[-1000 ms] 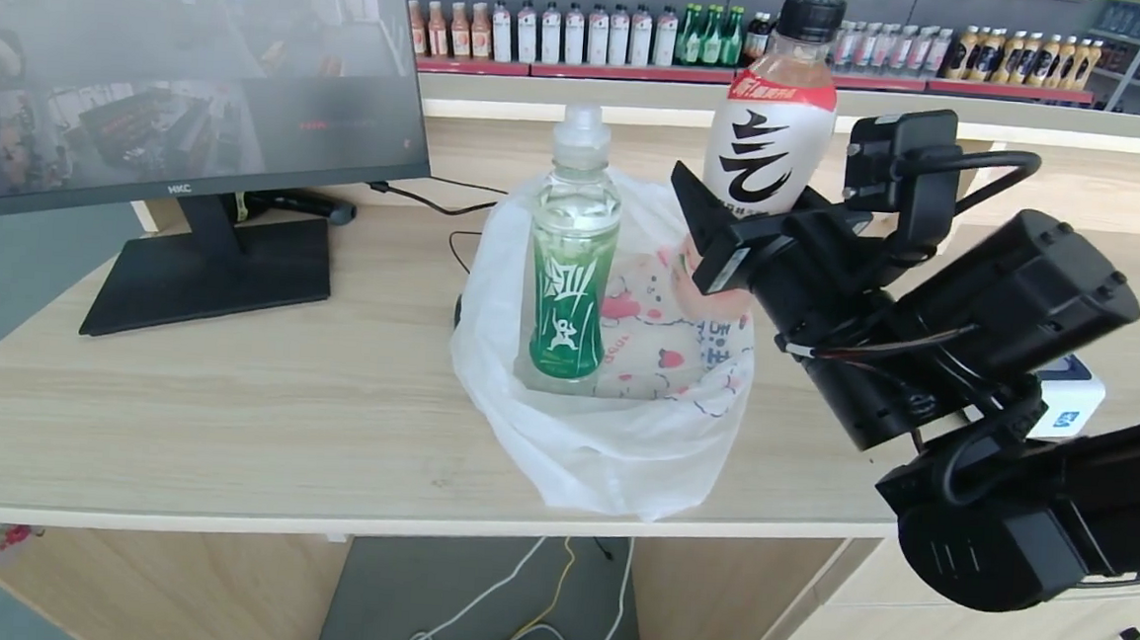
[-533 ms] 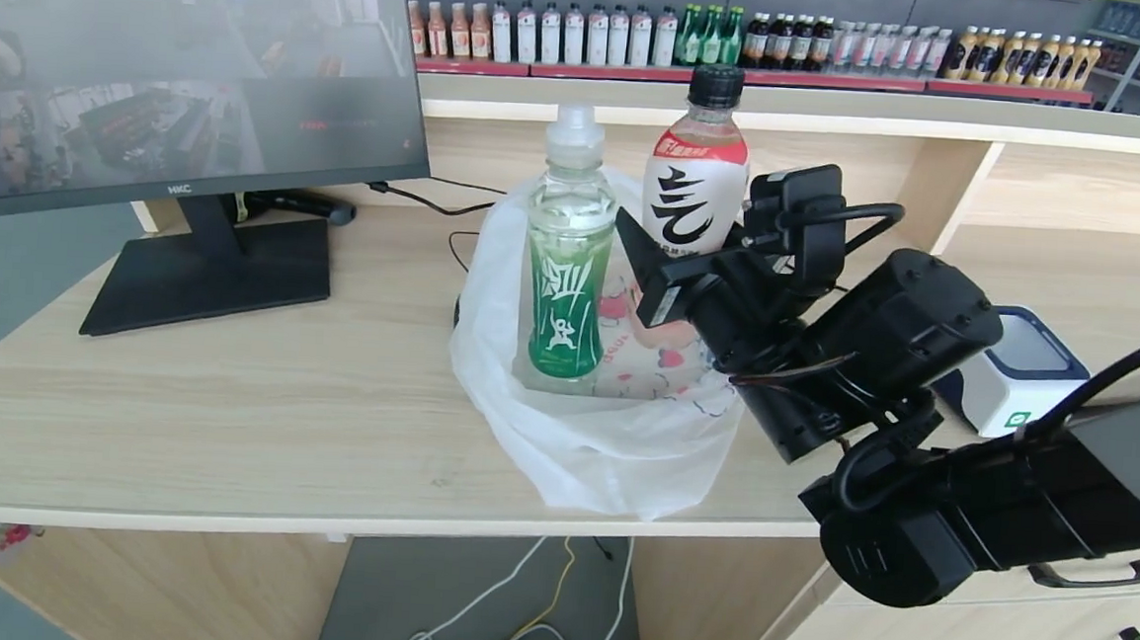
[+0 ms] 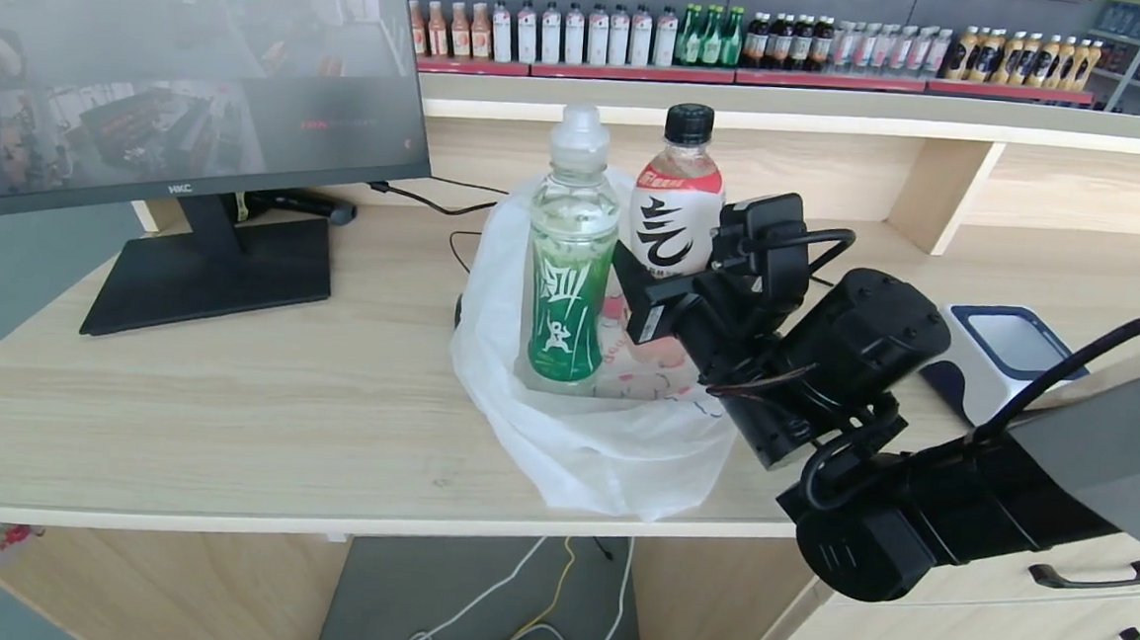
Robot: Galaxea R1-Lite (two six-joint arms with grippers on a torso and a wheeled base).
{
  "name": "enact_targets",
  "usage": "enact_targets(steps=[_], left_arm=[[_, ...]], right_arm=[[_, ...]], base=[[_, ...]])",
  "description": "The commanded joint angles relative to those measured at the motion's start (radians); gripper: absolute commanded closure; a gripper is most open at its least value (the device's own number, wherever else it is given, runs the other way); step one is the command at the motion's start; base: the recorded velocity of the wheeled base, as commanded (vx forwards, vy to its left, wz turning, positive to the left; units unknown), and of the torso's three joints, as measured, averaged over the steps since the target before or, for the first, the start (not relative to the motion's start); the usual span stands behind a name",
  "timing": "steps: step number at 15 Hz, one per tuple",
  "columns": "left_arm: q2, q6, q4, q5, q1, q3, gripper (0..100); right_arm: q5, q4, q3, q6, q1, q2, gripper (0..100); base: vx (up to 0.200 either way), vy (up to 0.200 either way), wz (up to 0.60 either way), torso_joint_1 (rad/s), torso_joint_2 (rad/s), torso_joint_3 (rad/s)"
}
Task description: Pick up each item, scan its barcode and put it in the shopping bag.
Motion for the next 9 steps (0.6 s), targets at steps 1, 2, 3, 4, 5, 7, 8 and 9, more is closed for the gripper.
enact_targets(steps=[1,2,3,4,5,7,8,9], left_arm=[[0.0,0.0,0.0,0.0,0.001,0.0,0],[0.0,0.0,0.0,0.0,0.0,0.0,0],[0.0,0.0,0.0,0.0,0.001,0.0,0],[0.0,0.0,0.0,0.0,0.001,0.0,0],[0.0,0.0,0.0,0.0,0.001,0.0,0],[0.0,0.0,0.0,0.0,0.001,0.0,0],[0.0,0.0,0.0,0.0,0.001,0.0,0],[0.0,0.0,0.0,0.0,0.001,0.0,0]], right_arm=[[-0.001,-0.001,0.004,0.001,-0.019,0.003,100],[-0.001,-0.001,0.004,0.001,-0.019,0.003,100],[-0.001,-0.001,0.004,0.001,-0.034,0.004,100],[-0.001,-0.001,0.004,0.002,-0.043,0.004,100],[-0.001,-0.001,0.003,0.002,-0.054,0.006,100],[-0.001,-0.002,0.001,0.002,-0.069,0.006,100],[-0.001,-0.001,0.001,0.002,-0.072,0.007,100],[-0.001,-0.001,0.0,0.005,-0.077,0.01,100]], base=[[0.0,0.0,0.0,0.0,0.0,0.0],[0.0,0.0,0.0,0.0,0.0,0.0],[0.0,0.0,0.0,0.0,0.0,0.0],[0.0,0.0,0.0,0.0,0.0,0.0],[0.0,0.0,0.0,0.0,0.0,0.0],[0.0,0.0,0.0,0.0,0.0,0.0],[0.0,0.0,0.0,0.0,0.0,0.0],[0.0,0.0,0.0,0.0,0.0,0.0]])
